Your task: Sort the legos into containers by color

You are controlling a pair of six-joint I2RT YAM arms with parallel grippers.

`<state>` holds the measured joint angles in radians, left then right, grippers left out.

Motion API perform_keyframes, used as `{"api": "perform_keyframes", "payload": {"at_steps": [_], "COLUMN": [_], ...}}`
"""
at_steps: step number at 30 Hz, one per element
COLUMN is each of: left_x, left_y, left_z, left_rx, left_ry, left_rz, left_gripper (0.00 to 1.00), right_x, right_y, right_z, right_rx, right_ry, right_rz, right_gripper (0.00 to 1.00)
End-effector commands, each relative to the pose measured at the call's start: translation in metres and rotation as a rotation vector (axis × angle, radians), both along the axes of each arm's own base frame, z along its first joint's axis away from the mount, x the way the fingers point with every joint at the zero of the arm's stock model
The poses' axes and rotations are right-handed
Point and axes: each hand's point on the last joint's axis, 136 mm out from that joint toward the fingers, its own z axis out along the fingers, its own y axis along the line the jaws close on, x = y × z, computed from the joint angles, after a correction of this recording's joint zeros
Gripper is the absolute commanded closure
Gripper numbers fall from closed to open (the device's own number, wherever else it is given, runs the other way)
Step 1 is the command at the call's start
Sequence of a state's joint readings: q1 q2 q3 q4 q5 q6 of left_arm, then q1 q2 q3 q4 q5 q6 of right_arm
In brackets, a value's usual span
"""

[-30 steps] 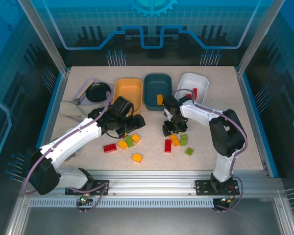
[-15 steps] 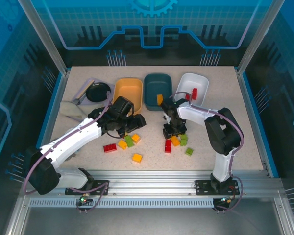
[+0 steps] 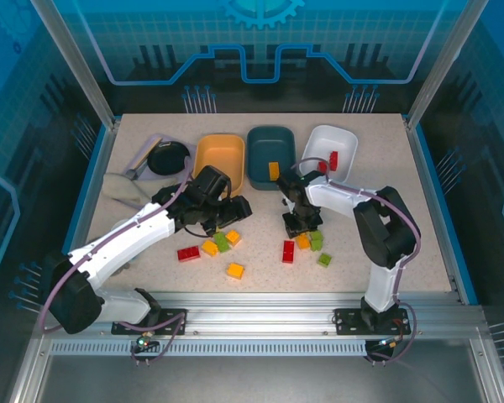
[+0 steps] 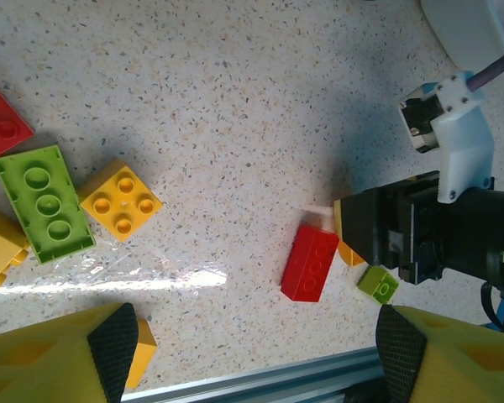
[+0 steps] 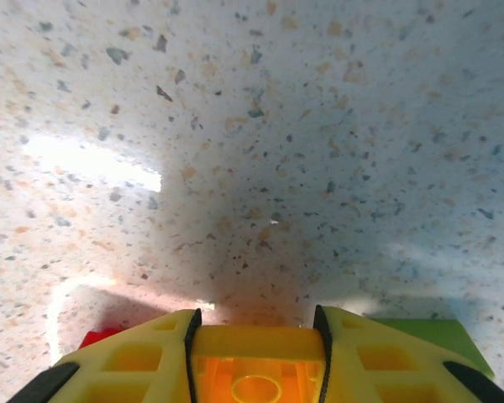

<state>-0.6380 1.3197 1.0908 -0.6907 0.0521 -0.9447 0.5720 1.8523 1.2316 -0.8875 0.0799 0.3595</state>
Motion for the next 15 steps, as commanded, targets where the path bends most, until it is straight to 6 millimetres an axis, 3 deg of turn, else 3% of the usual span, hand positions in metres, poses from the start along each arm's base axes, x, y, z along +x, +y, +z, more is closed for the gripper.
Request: {"api": "perform_keyframes", "payload": {"at_steps": [1,5,7,11,15], "left_x": [0.002,0.014,0.022,0.042,0.058], "left_y": [0.008,0.014,0.019,0.034,0.048], "left_z": [0.014,0.033,0.041,0.055,0.068], "left_rx": [0.015,0.014,-0.005,-0.059,-0.098], "left_ry": [-0.045,-0.098,-0.118,-0.163,-0.205], "left_rz": [0.027,0.053,0.081,0.154,0.205], "left_gripper": [0.21,0.20,0.20,0.19,0.18], "right_x": [0.017,0.046,0.065,0.111,0.159], "right_y": [0.017,0.043,0.056,0.079,0.094], "right_z": [0.049,0.098,0.113,0.123,0.117], "right_rx": [0.076,0.202,0.252,0.338,0.386], "right_ry": [-0.129,-0.238,-0.273,-0.310,-0.335], "right_rz": [-0.016,-0.044,-0.060,-0.104,-0.137], "right_gripper": [0.70,0.71,0.71,0.71,0.71]}}
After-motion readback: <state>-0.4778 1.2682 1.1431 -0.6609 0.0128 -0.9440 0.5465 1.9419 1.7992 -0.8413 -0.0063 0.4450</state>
